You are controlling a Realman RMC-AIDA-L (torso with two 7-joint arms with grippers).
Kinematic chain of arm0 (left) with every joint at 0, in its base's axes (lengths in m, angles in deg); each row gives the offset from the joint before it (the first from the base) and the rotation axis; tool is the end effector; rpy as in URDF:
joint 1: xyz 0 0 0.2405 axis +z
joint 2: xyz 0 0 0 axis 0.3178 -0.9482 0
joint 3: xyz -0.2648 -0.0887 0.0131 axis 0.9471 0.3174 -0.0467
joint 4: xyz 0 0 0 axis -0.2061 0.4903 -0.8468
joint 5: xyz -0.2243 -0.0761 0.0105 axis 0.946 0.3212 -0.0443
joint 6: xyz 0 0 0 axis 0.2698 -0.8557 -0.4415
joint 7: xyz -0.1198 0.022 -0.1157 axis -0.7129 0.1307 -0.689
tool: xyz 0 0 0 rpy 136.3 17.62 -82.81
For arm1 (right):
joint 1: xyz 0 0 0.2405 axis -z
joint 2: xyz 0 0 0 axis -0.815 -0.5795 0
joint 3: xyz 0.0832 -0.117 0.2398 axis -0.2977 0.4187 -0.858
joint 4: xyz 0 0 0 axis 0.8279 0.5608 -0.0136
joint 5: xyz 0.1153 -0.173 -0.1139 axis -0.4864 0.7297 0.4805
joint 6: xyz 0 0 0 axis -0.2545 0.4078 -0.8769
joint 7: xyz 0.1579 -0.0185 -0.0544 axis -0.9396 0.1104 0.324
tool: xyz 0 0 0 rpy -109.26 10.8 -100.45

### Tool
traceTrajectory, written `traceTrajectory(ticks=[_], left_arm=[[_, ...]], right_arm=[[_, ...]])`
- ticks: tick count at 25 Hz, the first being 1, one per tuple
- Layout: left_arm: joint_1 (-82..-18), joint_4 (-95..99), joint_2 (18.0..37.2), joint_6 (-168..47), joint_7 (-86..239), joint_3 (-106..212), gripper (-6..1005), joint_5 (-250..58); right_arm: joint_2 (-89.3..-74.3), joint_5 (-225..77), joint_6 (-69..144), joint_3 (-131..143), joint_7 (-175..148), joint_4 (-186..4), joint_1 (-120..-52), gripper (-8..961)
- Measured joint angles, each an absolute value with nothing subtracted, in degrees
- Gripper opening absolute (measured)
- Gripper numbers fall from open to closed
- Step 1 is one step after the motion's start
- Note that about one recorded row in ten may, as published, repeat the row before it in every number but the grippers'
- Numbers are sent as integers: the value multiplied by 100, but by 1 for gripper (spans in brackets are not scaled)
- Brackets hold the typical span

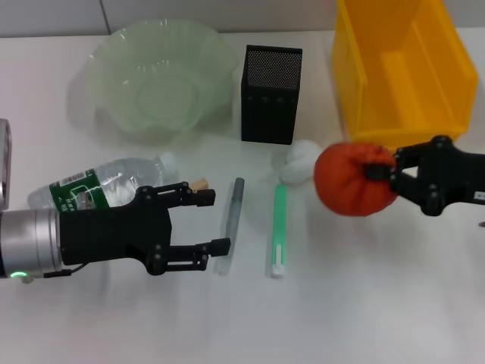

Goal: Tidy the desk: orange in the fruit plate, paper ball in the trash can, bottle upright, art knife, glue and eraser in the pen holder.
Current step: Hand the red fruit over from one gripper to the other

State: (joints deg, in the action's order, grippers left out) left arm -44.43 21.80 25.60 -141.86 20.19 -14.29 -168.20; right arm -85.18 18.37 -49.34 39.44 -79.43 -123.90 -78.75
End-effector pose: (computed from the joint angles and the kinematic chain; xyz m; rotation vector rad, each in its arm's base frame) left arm -0.3012 0.3136 -0.0702 -2.8609 -0.3590 -0.8383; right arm 0.3100 0.3374 -0.0057 -2.6857 0.4550 0.8123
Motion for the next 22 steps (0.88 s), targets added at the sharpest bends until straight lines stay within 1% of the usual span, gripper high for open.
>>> traceTrajectory(ticks=[2,3,8,10,11,15,22], left_arm=[[-4449,2180,2570,-14186,2017,-1427,700,-16815],[-4497,2182,2634,-14195,2014,-1298,699,-16789],[-4605,2187,2769,-14196,2012,-1108,695,-16781],[-4605,2187,2769,-14196,2012,-1108,694,-16781],[-4638,2188,2853,-14182,2012,-1064,693,-16779],[-4689,2188,2954,-14170,2013,-1055,690,-16805],[-4727,2188,3040,-14155,2005,-1051,685,-16816]], right_arm=[[-8529,1755,-5019,3889,-7809,-12371,-7828,58],[-8553,1700,-5095,3824,-7684,-12352,-7790,45],[-8724,1654,-5317,3529,-7024,-12048,-7725,40],[-8778,1650,-5327,3477,-6754,-11853,-7735,37],[-8798,1646,-5327,3458,-6613,-11741,-7749,36],[-8816,1593,-5313,3431,-6097,-11308,-7817,33],[-8826,1577,-5287,3426,-5564,-10844,-7986,34]])
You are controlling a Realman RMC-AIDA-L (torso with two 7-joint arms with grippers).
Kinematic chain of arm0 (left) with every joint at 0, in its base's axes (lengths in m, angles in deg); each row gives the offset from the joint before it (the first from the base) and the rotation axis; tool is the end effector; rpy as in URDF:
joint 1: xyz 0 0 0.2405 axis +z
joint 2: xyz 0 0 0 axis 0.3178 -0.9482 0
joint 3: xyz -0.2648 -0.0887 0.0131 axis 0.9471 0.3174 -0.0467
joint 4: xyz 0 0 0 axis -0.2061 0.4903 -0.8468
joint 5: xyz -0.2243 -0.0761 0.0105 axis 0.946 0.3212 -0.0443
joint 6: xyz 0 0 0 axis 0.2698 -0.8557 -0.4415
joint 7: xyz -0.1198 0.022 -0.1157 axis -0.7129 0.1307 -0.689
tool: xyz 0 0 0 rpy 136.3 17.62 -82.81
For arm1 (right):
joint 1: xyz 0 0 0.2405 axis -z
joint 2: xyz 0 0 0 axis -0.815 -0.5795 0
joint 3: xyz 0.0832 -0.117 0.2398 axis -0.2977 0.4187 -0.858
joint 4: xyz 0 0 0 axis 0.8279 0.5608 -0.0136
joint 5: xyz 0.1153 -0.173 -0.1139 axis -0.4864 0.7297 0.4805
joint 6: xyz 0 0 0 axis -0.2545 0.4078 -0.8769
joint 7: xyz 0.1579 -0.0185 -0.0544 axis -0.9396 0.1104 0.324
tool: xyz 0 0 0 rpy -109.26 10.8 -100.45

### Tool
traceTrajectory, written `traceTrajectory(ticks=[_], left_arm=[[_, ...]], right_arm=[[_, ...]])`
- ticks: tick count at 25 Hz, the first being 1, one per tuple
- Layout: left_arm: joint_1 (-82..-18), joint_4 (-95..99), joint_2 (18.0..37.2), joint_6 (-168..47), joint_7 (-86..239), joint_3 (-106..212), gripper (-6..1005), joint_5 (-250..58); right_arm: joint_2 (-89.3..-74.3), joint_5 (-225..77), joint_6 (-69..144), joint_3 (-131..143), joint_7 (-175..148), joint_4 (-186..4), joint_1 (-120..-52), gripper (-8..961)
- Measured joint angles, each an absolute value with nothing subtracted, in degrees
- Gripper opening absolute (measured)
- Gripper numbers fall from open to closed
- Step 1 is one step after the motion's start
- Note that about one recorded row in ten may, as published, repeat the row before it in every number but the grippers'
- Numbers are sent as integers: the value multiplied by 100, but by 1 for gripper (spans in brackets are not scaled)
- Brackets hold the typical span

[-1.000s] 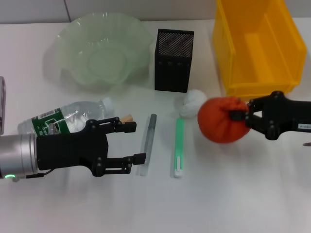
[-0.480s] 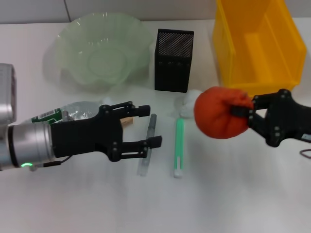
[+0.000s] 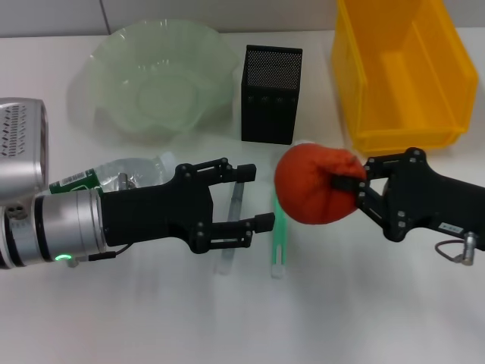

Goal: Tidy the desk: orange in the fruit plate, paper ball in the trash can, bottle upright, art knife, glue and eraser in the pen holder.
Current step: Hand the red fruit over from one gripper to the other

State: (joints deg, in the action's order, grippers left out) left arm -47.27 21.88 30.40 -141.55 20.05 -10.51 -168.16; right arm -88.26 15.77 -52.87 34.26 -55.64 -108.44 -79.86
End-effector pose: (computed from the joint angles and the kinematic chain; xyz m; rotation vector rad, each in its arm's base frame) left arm -0.2619 0.3252 -0.0942 -2.8175 -0.3368 -0.9838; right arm 0.2943 0.3070 -0.0551 -2.5729 0.1986 1.0652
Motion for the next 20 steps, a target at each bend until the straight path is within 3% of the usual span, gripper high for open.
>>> traceTrajectory(ticks=[20], left_arm=[[-4851,2188,3117,-13863,1890,-1050,670,-16764]], right_arm=[[-8852,1454,-4986,3505,-5036,-10160,-8324,34]])
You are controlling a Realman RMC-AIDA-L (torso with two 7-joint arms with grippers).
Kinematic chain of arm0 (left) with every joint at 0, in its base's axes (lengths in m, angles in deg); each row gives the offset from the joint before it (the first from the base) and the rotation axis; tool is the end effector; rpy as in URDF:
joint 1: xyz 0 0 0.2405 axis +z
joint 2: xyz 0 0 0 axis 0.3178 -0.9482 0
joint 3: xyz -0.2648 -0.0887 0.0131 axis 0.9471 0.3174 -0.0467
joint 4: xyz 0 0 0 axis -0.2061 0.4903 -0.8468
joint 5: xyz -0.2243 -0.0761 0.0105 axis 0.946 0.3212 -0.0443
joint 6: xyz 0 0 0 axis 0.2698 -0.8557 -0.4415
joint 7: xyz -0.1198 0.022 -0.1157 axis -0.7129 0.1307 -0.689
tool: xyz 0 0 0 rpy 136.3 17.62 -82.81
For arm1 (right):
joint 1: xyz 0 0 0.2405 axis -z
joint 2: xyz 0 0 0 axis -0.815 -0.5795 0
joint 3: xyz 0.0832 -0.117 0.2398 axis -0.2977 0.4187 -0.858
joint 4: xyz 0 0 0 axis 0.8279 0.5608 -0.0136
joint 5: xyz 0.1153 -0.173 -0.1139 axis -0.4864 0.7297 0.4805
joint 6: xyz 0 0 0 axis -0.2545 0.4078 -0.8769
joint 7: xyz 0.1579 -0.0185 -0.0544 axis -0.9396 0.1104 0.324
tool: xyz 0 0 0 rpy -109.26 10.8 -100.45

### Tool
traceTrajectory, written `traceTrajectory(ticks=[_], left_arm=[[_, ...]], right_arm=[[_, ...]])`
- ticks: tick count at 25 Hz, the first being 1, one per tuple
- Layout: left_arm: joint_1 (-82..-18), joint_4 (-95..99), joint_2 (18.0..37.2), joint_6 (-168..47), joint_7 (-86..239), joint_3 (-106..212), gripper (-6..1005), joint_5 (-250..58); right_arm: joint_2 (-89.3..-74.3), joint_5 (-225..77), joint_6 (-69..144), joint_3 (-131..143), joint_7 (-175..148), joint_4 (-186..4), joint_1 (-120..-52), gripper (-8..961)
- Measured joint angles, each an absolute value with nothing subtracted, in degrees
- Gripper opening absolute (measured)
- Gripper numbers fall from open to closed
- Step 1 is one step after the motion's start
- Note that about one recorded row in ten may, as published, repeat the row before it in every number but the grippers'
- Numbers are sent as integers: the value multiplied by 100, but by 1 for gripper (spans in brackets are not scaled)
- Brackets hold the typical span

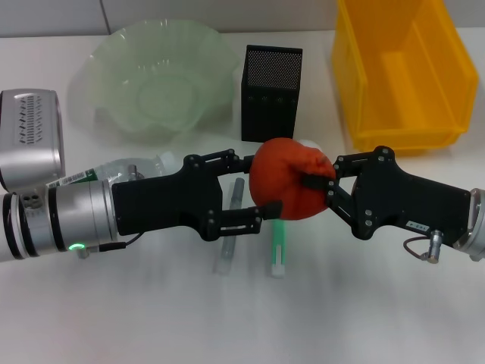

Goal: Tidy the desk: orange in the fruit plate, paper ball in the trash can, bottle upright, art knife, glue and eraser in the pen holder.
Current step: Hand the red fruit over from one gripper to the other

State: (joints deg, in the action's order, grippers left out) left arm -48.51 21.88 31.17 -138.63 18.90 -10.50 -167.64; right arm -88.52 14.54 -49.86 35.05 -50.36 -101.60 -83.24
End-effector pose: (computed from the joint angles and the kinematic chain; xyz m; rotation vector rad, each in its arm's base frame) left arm -0.2554 0.3358 -0.1010 -2.7989 -0.3630 -0.9618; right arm 0.2797 0.3130 -0.0791 -2.5700 0.1687 1.0886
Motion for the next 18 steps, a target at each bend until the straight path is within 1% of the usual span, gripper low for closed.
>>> traceTrajectory(ticks=[6,14,18], left_arm=[[-4890,2188,3116,-13824,1910,-992,665,-16759],[-4892,2188,3115,-13799,1909,-871,446,-16759],[-4898,2183,3115,-13800,1886,-882,300,-16759]], right_arm=[[-8848,1454,-4986,3505,-5034,-10156,-8333,34],[-8845,1459,-4986,3505,-5034,-10152,-8333,37],[-8845,1457,-4937,3502,-5060,-10144,-8333,41]])
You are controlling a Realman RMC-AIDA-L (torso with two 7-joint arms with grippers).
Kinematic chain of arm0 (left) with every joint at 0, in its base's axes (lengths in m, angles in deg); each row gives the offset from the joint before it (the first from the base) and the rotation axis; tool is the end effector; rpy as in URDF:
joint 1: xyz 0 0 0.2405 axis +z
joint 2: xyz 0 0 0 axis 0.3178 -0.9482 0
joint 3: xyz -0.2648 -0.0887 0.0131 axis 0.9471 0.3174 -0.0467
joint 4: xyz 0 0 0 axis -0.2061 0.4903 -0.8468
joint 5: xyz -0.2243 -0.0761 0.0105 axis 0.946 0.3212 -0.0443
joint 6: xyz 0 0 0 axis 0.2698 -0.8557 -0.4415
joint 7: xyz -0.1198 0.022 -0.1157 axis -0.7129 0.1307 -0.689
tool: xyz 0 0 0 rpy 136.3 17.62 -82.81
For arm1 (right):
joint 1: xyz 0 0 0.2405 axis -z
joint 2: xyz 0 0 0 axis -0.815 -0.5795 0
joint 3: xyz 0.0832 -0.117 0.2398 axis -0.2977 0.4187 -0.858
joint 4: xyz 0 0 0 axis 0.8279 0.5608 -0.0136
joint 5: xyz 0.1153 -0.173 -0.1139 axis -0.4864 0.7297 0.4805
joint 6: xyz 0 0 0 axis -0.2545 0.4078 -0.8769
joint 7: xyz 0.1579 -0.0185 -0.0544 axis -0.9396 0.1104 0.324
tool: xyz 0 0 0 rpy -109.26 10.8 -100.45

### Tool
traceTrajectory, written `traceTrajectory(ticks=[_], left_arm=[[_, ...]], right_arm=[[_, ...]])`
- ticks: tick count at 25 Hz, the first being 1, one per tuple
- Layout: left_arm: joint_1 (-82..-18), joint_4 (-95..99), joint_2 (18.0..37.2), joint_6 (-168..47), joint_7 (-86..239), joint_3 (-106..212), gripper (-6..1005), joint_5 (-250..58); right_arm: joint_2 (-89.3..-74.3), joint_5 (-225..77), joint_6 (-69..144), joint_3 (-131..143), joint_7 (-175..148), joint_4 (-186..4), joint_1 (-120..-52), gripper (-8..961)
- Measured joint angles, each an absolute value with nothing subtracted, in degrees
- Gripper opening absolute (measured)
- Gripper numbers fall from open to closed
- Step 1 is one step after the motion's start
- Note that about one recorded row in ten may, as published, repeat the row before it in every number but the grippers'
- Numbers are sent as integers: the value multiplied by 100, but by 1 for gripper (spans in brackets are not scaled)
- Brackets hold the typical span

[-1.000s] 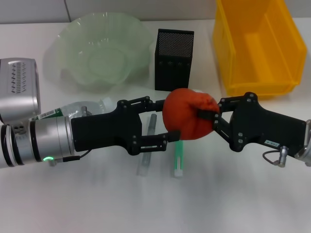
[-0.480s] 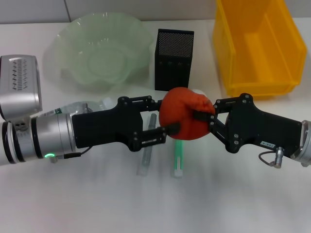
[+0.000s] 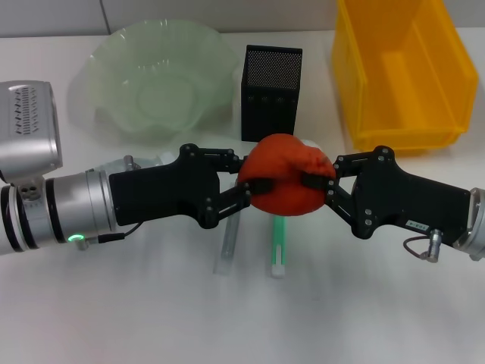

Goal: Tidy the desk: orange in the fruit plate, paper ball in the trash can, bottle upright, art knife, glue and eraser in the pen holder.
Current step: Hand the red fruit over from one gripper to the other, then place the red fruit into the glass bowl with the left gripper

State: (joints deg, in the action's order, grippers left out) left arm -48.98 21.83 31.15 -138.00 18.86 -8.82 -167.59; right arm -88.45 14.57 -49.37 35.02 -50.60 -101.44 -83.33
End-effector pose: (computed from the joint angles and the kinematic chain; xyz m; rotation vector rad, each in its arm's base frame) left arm -0.2543 0.3433 -0.0971 -2.7657 -0.3665 -0.9657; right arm 0.2806 0.3141 -0.0796 -2.5706 0.1793 1.0806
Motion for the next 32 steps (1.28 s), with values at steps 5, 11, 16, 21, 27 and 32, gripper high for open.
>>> traceTrajectory(ticks=[5,11,16,21,27,32], left_arm=[[-4897,2174,3115,-13820,1873,-873,269,-16759],[-4854,2178,3119,-13812,1877,-852,223,-16759],[-4854,2179,3122,-13825,1879,-849,178,-16759],[-4857,2185,3124,-13837,1865,-839,143,-16759],[-4865,2188,3120,-13842,1863,-825,111,-16760],[-4873,2188,3110,-13955,1808,-553,90,-16760]], right_arm=[[-8847,1460,-4868,3501,-5109,-10109,-8338,47],[-8836,1452,-4983,3452,-5235,-10144,-8280,54],[-8836,1452,-4990,3451,-5245,-10148,-8273,196],[-8835,1446,-4994,3448,-5247,-10154,-8244,390],[-8829,1437,-5086,3419,-5250,-10165,-8167,663],[-8820,1435,-5250,3247,-5254,-10225,-7957,769]])
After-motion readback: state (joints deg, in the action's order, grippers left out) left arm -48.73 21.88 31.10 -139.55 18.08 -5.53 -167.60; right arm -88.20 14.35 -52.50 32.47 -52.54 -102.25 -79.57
